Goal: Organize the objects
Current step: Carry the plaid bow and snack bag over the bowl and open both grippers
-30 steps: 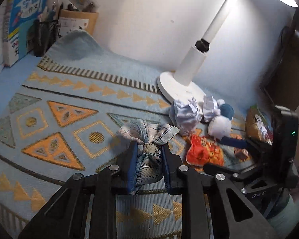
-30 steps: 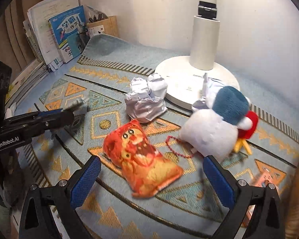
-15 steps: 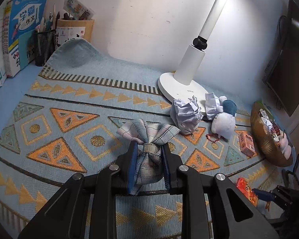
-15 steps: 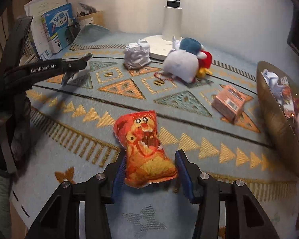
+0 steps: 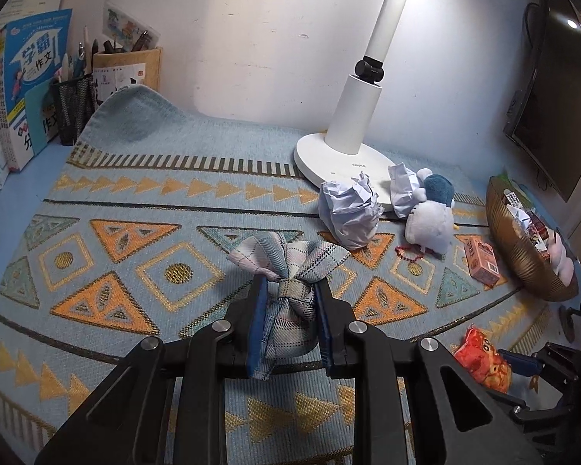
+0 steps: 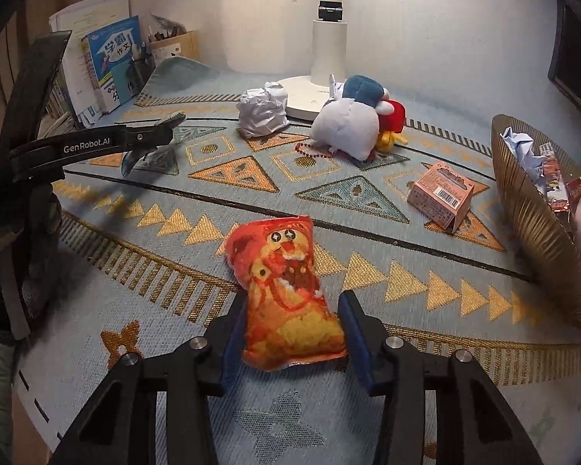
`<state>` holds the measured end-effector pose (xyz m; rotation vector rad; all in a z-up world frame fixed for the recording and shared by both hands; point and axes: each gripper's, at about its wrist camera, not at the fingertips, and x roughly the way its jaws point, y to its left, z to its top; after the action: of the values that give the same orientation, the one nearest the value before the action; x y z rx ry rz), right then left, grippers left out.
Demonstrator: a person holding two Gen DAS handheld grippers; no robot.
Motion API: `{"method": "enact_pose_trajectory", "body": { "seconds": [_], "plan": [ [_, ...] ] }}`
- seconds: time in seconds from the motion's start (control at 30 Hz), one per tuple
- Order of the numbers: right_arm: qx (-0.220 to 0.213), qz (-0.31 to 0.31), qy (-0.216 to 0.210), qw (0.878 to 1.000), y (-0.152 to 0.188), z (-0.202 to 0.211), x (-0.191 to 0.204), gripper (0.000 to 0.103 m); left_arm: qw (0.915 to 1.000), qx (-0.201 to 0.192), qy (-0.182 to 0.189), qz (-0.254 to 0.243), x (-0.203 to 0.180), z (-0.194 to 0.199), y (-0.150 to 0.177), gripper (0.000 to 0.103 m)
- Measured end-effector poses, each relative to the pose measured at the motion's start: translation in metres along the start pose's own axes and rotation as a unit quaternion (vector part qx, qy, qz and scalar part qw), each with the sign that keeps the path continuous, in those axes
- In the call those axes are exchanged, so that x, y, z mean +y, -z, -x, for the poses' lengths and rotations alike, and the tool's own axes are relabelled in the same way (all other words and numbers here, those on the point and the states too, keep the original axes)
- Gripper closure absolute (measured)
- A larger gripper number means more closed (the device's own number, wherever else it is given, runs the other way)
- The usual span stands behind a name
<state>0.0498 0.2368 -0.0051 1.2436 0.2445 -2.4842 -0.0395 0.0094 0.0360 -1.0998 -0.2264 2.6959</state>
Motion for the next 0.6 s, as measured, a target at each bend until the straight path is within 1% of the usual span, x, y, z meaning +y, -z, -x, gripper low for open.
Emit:
{"method": "enact_pose_trajectory", "body": {
  "seconds": [0.1,0.17,0.3,0.4,0.47,0.53,0.6],
  "plan": [
    [-0.002,-0.005,-0.009,1.0,0.0,0.001,-0.003,0.058,0.9999,0.01,-0.012,-0.004,-0.002,-0.005,0.0,0.082],
    [-0.007,-0.011,-0.025,1.0,0.0,0.004,-0.006,0.059,0.9995,0.024,-0.022,-0.005,-0.003,-0.01,0.0,0.082],
    [-0.037,-0.017,-0.048,0.998,0.004,0.02,-0.009,0.059,0.9981,0.03,-0.051,-0.018,-0.011,-0.006,0.003,0.083],
    [-0.058,-0.039,-0.064,0.995,0.006,0.034,-0.018,0.06,0.9979,0.03,-0.051,-0.026,-0.023,0.012,0.009,0.083],
    [-0.069,-0.065,-0.094,0.991,0.01,0.044,-0.03,0.06,0.9976,0.022,-0.051,-0.043,-0.036,0.029,0.009,0.083],
    [-0.076,-0.09,-0.114,0.987,0.016,0.055,-0.042,0.06,0.9976,0.009,-0.042,-0.055,-0.052,0.047,0.004,0.083],
    [-0.088,-0.104,-0.117,0.984,0.021,0.069,-0.053,0.06,0.9975,-0.004,-0.029,-0.064,-0.07,0.063,-0.006,0.083]
  ]
}}
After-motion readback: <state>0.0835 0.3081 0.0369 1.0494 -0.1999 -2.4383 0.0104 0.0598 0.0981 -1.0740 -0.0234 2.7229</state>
